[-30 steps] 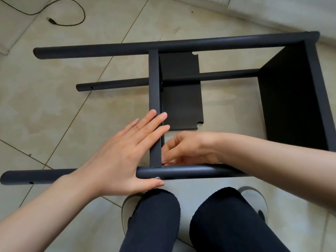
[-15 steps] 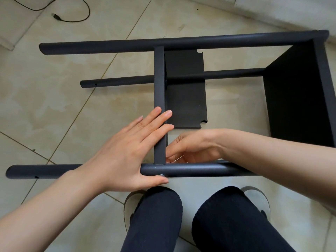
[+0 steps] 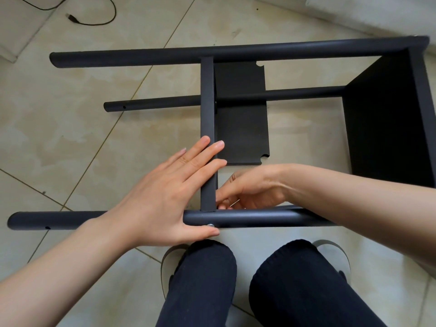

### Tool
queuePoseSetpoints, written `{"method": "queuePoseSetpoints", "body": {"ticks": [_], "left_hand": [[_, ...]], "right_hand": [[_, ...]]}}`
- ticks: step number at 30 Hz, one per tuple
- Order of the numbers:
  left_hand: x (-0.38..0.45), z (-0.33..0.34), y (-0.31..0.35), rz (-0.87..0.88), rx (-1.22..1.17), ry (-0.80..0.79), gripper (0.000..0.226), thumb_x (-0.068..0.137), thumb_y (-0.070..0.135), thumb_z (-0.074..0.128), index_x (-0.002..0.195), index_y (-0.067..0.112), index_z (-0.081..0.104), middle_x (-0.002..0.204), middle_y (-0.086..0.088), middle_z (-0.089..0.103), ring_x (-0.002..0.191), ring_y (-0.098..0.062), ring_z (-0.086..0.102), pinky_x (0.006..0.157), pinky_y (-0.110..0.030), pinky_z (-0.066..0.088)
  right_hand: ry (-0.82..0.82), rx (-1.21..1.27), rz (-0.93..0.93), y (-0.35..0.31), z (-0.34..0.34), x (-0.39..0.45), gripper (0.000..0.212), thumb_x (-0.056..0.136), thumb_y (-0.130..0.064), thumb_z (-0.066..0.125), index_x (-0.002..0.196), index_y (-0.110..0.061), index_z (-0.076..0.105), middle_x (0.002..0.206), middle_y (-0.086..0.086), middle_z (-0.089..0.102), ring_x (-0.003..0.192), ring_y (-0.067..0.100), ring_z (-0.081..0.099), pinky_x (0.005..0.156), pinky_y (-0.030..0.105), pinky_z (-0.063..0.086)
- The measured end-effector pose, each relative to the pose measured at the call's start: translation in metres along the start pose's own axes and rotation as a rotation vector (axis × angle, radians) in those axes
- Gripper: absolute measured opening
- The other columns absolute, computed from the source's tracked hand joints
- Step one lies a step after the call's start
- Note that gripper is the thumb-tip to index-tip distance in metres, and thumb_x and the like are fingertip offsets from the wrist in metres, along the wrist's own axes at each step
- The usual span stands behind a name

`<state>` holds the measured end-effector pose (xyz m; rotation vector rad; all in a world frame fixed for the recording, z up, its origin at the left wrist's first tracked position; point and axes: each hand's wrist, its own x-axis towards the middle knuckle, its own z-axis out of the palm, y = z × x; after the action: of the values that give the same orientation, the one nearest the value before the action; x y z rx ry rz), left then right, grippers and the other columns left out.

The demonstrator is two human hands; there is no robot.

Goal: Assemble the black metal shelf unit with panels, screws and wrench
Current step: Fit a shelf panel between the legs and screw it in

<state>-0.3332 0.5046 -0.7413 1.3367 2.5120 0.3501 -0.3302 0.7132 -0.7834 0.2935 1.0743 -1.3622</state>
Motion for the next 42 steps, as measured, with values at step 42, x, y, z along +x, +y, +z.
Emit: {"method": "queuePoseSetpoints", "body": {"ticks": [42], "left_hand": [[0.000,0.000,0.001,-0.001,-0.002,0.007,0.101,0.079,0.076,0.055,0.156,0.015,0.032,0.170,0.002,0.008,0.157,-0.017,0.002,0.121,-0.045,0.022]], "right_hand": [[0.065,-0.200,-0.047,-0.005,0.004,0.000,0.008,0.093,-0.018,0.061,0.089,-0.011,0.063,0.079,0.001,0.058,0.067,0.010,0.055,0.074,0.025,0.046]]}}
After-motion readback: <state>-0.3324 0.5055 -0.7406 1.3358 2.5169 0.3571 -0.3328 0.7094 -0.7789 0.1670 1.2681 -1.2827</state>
